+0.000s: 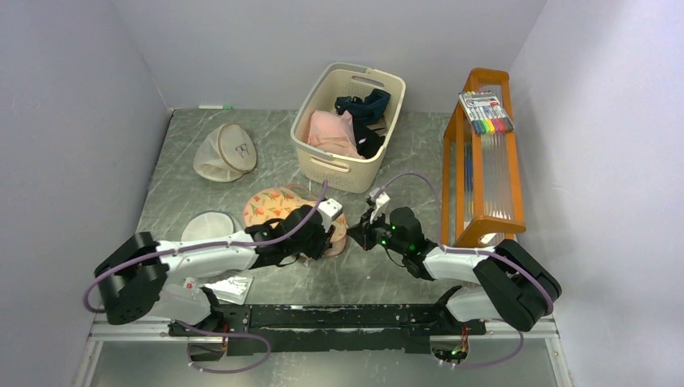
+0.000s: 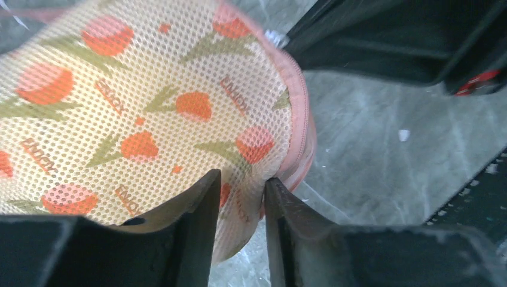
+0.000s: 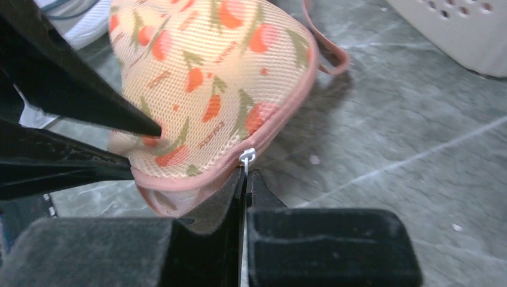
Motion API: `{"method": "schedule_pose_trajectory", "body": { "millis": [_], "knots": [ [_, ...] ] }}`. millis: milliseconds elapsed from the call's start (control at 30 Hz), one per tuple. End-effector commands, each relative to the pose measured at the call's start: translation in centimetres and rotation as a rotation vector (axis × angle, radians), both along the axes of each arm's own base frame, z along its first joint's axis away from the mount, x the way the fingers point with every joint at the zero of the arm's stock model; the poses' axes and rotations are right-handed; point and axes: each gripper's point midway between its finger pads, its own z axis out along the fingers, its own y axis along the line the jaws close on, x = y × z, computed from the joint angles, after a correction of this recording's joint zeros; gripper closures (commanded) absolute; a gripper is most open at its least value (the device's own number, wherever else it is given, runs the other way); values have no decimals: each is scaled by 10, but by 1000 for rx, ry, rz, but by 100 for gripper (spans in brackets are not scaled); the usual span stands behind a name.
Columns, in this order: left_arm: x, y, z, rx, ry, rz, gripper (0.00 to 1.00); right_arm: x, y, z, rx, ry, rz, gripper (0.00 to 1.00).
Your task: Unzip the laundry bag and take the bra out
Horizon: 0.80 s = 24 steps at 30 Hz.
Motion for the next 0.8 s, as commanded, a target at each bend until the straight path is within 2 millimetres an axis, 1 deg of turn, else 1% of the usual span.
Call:
{"method": "schedule_pose_trajectory", "body": {
  "millis": [0, 67, 133, 233, 367, 433, 500, 633, 767],
  "knots": [
    [-6, -8, 34, -109, -27, -45, 48, -15, 22, 20, 63, -78, 126, 100],
    [-3, -14, 46, -133, -42, -40, 39, -18, 25, 21, 67, -79, 146, 100],
    [1, -21, 49, -137, -42, -37, 36, -21, 30, 22, 74, -78, 173, 100],
    [7, -31, 44, -116, -41, -31, 35, -25, 34, 23, 76, -82, 198, 100],
    [17, -30, 32, -65, -45, 7, 36, -27, 34, 25, 70, -95, 196, 100],
    [20, -26, 26, -32, -50, 30, 40, -28, 34, 26, 69, -105, 198, 100],
    [23, -23, 20, -1, -51, 47, 46, -27, 34, 27, 67, -110, 196, 100],
    [24, -17, 16, 30, -52, 63, 71, -22, 32, 23, 50, -100, 162, 100],
    [16, -15, 17, 15, -44, 34, 84, -11, 23, 20, 21, -91, 79, 100]
  ]
}}
